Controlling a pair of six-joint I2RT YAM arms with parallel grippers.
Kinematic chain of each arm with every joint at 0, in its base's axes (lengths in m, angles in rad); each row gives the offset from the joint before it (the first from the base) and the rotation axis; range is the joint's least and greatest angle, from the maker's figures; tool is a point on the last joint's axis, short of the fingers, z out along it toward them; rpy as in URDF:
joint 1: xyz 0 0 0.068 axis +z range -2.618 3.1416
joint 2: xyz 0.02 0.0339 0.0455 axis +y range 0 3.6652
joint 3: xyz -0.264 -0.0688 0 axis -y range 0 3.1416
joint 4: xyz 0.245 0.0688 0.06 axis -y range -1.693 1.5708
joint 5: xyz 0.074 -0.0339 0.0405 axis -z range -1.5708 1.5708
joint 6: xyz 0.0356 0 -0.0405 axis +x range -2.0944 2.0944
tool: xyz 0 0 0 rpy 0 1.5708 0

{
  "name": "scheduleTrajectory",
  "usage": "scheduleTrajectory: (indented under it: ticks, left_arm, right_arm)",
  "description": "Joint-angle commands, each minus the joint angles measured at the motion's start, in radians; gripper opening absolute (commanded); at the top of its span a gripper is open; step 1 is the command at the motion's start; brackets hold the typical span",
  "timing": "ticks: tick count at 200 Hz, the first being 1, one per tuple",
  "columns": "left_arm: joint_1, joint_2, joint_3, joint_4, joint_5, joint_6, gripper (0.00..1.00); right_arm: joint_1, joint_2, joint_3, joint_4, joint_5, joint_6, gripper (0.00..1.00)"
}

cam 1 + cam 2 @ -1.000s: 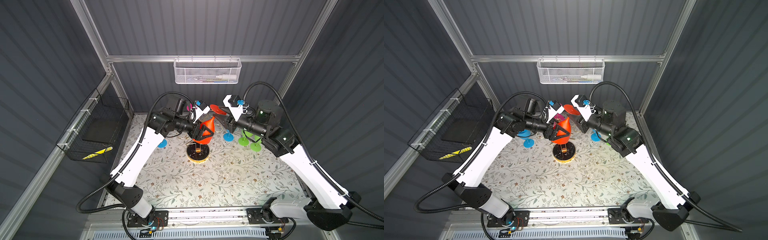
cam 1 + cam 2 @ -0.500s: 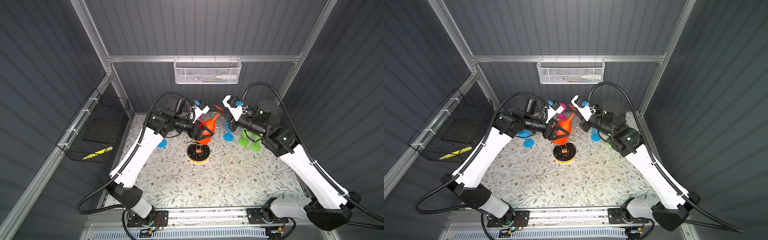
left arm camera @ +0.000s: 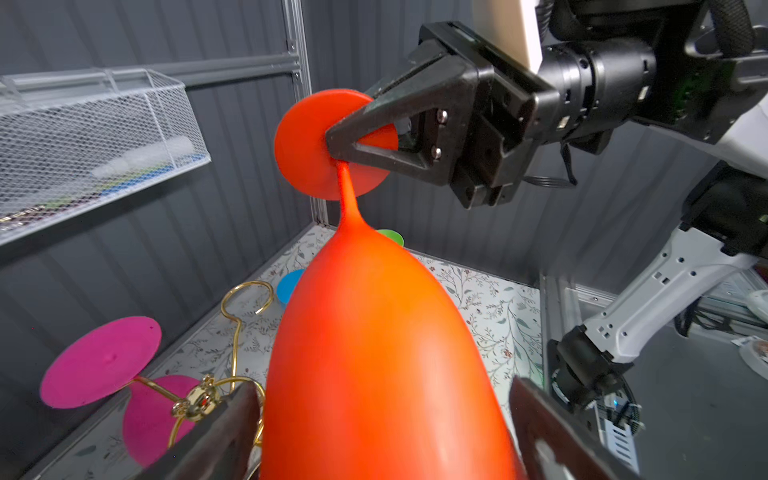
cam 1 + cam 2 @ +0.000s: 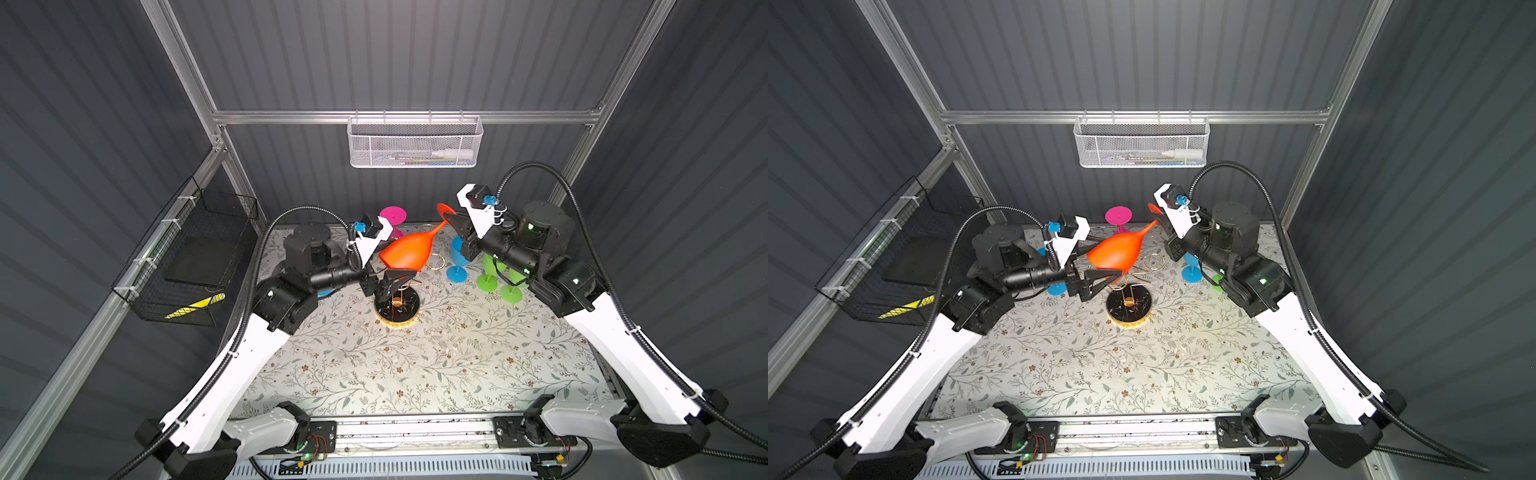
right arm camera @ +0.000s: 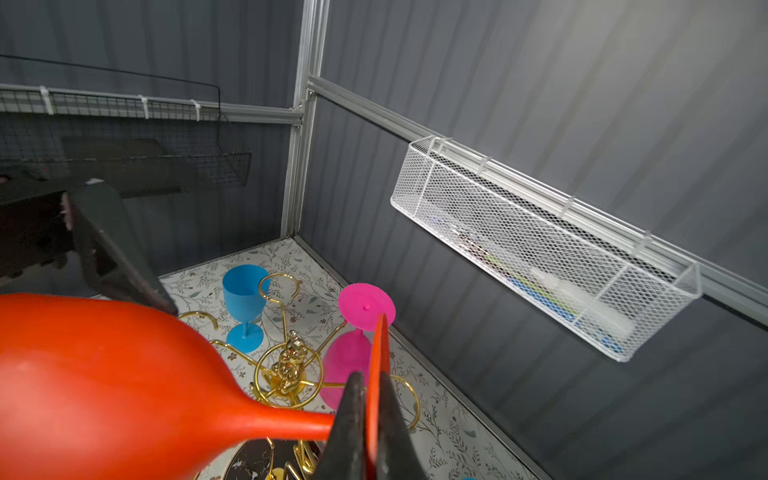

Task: Take the wine glass off the wine glass rack
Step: 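Close the left gripper on the red glass bowl while the right holds the base, then open the right gripper off the base while the left pulls the glass away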

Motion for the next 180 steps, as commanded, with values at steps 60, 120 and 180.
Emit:
scheduleTrajectory:
  ticks: [60, 120, 180]
  left_arm:
    - [-0.003, -0.165, -0.239, 0.439, -0.293, 0.002, 0.98]
    - [-0.003, -0.187, -0.253, 0.475, -0.269, -0.020, 0.82]
    - [-0.003, -0.121, -0.230, 0.466, -0.205, -0.019, 0.79]
  right_arm:
    - [-0.099, -0.077, -0.075, 0.079, -0.048, 0.176, 0.00]
    - [-0.124, -0.103, -0.123, 0.104, -0.134, 0.203, 0.00]
    - [-0.122, -0.113, -0.161, 0.164, -0.288, 0.262, 0.00]
